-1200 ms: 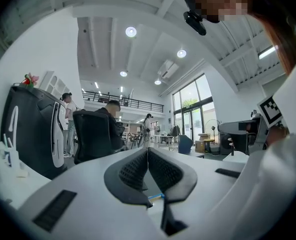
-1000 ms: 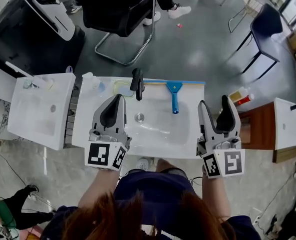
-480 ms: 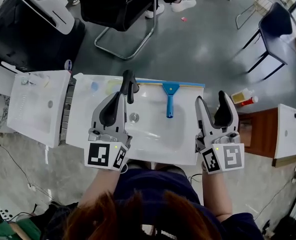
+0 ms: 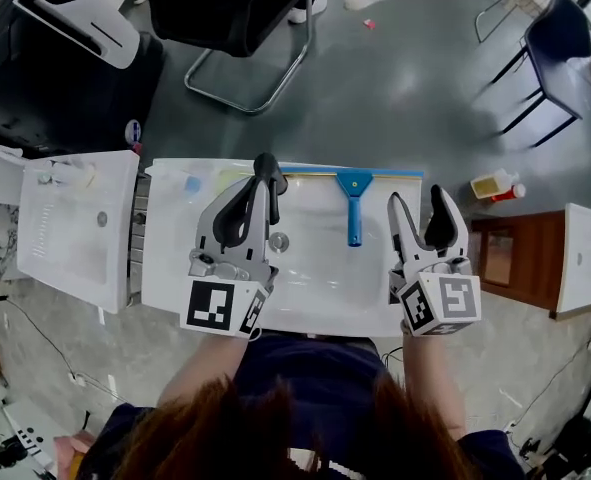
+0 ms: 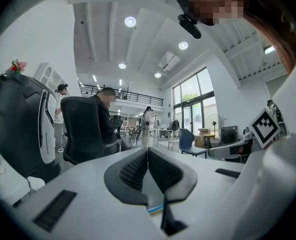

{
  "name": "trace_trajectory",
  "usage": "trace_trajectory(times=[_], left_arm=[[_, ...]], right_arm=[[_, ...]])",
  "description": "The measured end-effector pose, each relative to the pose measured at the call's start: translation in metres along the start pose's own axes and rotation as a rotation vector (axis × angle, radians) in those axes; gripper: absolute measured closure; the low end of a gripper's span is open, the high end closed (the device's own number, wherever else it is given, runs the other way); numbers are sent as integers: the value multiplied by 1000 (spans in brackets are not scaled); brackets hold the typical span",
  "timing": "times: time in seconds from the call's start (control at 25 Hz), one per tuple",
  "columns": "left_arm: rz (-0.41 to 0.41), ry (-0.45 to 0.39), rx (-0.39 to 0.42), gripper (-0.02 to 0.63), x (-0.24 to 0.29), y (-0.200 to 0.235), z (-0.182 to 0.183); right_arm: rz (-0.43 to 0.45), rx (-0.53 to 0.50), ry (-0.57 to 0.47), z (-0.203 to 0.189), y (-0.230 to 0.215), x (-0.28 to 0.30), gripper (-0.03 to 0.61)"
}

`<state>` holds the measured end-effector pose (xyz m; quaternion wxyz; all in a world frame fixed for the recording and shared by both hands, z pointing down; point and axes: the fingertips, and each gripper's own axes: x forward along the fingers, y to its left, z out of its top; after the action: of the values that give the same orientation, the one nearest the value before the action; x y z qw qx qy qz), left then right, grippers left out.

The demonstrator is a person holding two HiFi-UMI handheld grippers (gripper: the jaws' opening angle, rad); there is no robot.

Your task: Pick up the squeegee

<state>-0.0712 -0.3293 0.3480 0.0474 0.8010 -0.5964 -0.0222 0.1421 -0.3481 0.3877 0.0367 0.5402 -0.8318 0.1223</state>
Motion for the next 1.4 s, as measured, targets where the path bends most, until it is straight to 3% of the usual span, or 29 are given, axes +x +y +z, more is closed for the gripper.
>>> trace_trajectory(times=[0.32,0.52,0.76,1.0,1.12,1.4], left_arm=[[-33,48,-11,592,24,26,-19],[-54,90,4,592,32,42,-34],[-37,114,-11,592,31,55,-45],[-23,131,-19,592,24,60,-52],[-17,130,-18,592,21,60,-52],[-5,112,-5,592,9,57,-43]], right_arm=[[-41,-7,286,-115,-1,66,275],[-59,94,468,-194,-3,94,288],[-97,53,615,-246,6,99,288],[-182,-23,599,-255,1,99,350],[-205,17,577,-255,-2,97,414],[-205,86,541,-245,-6,86,419]])
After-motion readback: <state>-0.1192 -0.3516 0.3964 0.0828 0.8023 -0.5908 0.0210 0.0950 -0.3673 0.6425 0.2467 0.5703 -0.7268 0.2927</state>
